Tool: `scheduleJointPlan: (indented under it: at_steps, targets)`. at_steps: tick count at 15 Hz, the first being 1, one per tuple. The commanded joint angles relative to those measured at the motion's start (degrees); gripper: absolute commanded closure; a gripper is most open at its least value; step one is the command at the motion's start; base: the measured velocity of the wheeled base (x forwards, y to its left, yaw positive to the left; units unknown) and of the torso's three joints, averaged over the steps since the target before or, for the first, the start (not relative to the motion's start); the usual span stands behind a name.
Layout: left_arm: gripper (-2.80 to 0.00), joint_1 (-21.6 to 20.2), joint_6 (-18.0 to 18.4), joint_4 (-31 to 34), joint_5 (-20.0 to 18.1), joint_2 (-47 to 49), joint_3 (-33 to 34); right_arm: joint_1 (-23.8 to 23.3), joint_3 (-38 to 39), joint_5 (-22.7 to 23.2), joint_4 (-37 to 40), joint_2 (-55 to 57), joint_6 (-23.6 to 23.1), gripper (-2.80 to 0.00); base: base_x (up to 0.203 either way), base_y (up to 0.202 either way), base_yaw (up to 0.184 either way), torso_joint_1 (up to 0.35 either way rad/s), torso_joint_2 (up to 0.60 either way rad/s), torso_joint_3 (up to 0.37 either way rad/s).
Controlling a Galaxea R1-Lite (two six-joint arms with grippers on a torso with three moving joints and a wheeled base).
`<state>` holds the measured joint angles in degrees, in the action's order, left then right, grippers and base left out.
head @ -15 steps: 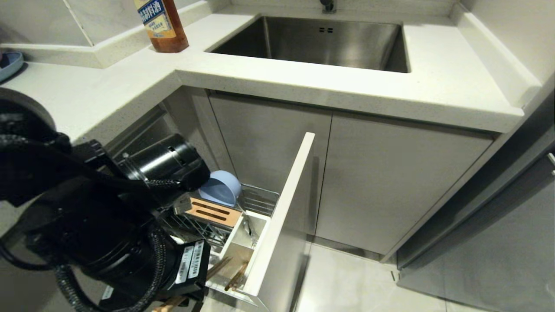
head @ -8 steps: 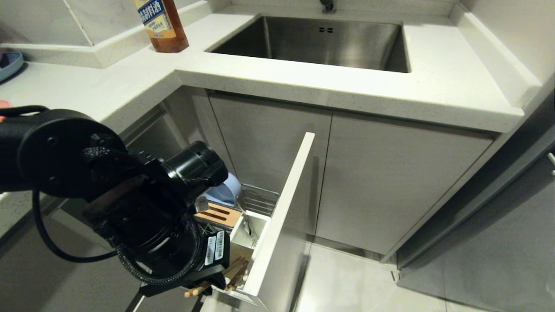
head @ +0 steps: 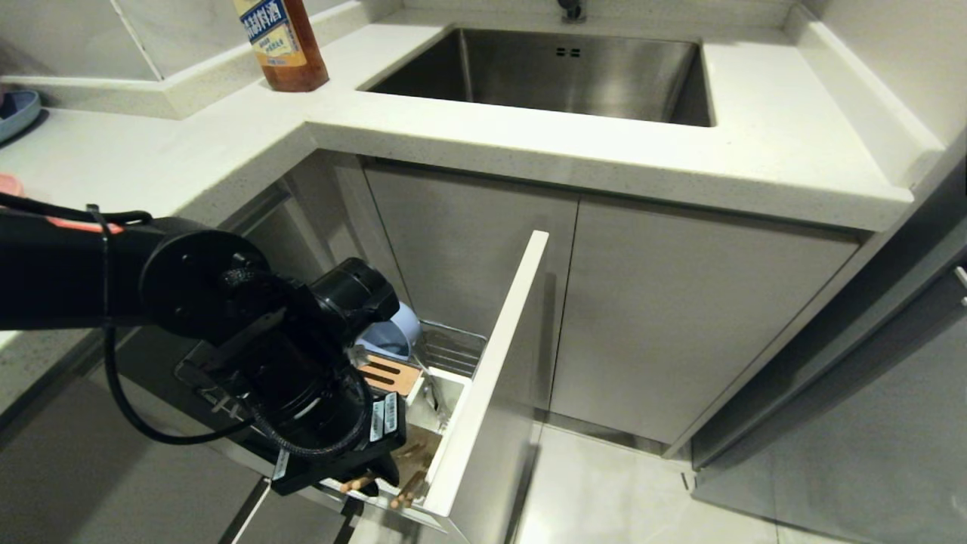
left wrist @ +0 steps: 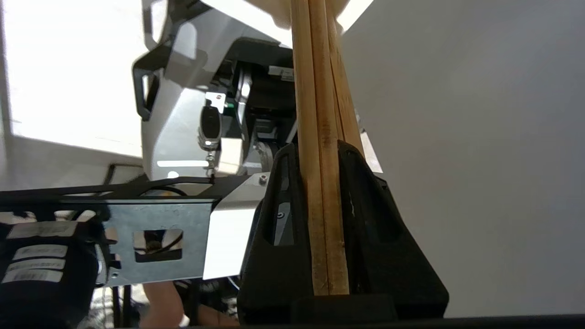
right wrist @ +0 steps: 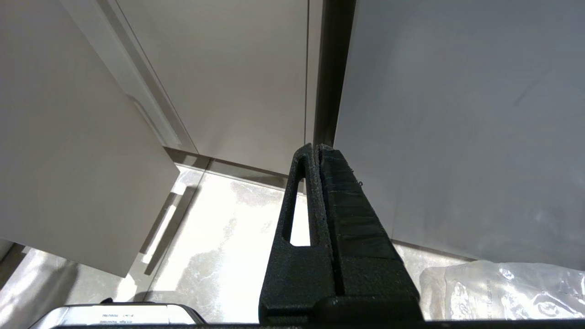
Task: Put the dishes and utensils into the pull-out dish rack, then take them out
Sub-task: Pick up the chopsticks and place it in the cupboard
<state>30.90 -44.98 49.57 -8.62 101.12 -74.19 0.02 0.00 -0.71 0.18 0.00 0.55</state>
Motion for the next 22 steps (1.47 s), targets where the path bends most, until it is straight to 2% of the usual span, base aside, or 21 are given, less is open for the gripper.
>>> scheduleJointPlan:
  at_steps: [1,3,10,13,17,22]
  targets:
    - [0.00,-0.64,-0.26,0.10,-0.34,1.15,0.01,0.06,0.09,0.00,-0.01,0.00,0.00,0.00,0.000,0.000,0.000,0.000,0.00,0.000]
    - [0.00,-1.80,-0.19,-1.73,-1.55,2.41,0.10,0.06,0.09,0.00,-0.01,0.00,0.07,0.00,0.000,0.000,0.000,0.000,0.00,0.000]
    - [0.00,-3.37,-0.19,-3.69,-1.66,5.58,0.01,0.05,0.09,0.00,-0.01,0.00,0.03,0.00,0.000,0.000,0.000,0.000,0.00,0.000]
    - [0.00,-3.57,-0.19,-4.17,-1.90,6.80,-0.08,-0.02,0.09,0.00,-0.01,0.00,0.07,0.00,0.000,0.000,0.000,0.000,0.00,0.000]
    - [0.00,-3.57,-0.19,-5.17,-4.02,8.43,-0.34,0.04,0.09,0.00,-0.01,0.00,0.06,0.00,0.000,0.000,0.000,0.000,0.00,0.000]
    - [0.00,-4.01,-0.02,-5.80,-4.04,9.19,-0.60,0.05,0.16,0.00,-0.01,0.00,-0.01,0.00,0.000,0.000,0.000,0.000,0.00,0.000]
